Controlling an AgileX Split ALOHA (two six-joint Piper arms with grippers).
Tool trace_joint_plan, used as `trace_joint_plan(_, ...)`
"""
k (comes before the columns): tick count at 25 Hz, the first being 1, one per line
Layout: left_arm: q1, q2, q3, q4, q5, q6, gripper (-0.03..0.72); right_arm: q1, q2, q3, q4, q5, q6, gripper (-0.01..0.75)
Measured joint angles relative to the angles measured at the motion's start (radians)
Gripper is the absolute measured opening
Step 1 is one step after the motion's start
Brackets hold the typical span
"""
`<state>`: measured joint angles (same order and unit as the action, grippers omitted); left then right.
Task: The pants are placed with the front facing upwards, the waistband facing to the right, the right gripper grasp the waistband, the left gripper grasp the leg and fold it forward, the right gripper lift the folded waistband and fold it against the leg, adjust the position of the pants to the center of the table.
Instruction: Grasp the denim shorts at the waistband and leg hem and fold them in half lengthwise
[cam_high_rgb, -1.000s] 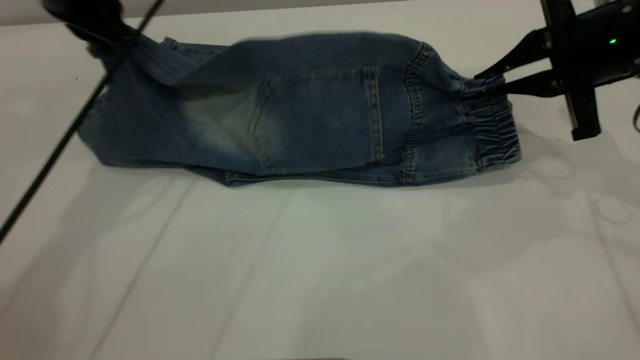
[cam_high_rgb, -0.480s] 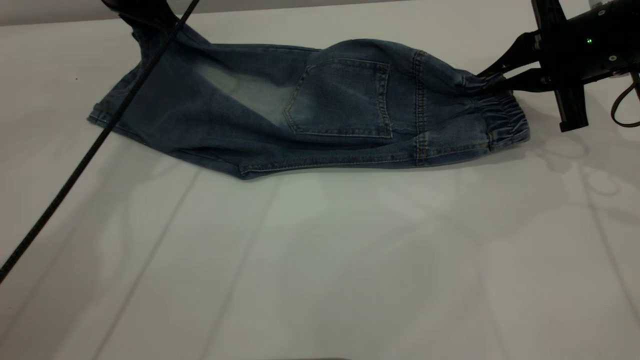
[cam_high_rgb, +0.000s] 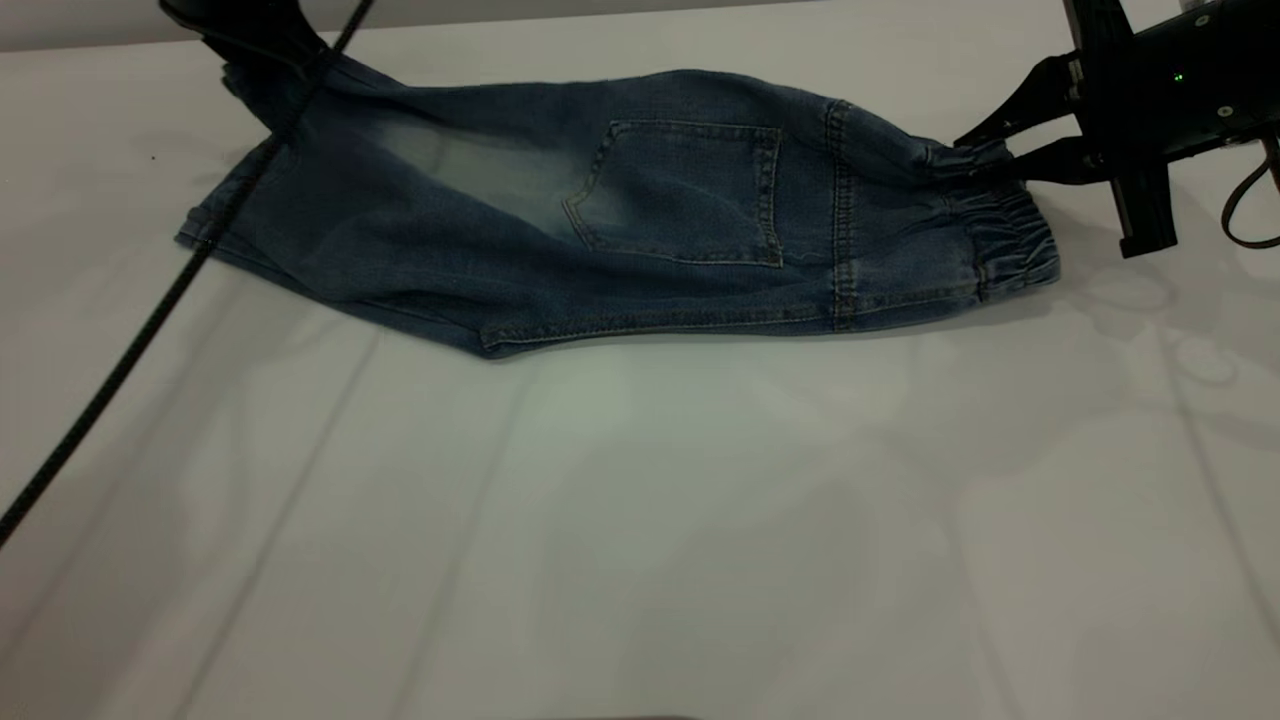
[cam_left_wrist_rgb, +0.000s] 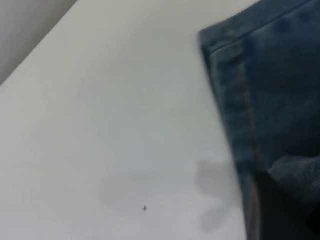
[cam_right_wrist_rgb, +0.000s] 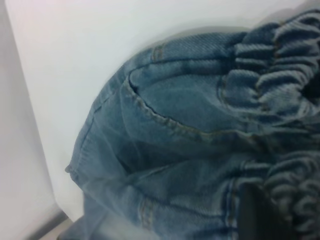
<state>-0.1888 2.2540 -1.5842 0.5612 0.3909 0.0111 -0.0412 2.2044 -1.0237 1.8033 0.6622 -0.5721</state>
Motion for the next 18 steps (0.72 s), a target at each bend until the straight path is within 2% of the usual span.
trace_joint_plan(2,0.004,0.000,0.000,0.021,0.001,-0.043,0.244,0.000,0.000,0.000,0.001,0.007,-0.051,0.172)
trace_joint_plan(5,0.005,0.000,0.000,0.052,-0.007,-0.138,0.381,0.000,0.000,0.000,0.004,0.034,-0.166,0.283)
trace_joint_plan(9,0.005,-0.003,0.000,0.060,-0.003,-0.282,0.519,-0.001,0.000,0.000,0.004,0.105,-0.333,0.468)
trace_joint_plan(11,0.005,-0.013,0.000,0.060,0.007,-0.305,0.537,-0.001,0.000,0.000,0.003,0.154,-0.374,0.552)
trace_joint_plan(13,0.005,-0.030,0.000,0.061,0.027,-0.311,0.540,-0.001,-0.003,0.000,-0.015,0.201,-0.407,0.600)
trace_joint_plan(16,0.004,-0.060,0.000,0.061,0.058,-0.314,0.531,-0.001,-0.013,-0.001,-0.124,0.260,-0.407,0.612)
trace_joint_plan(18,0.004,-0.073,0.000,0.061,0.072,-0.315,0.520,-0.001,-0.014,-0.001,-0.233,0.283,-0.341,0.598)
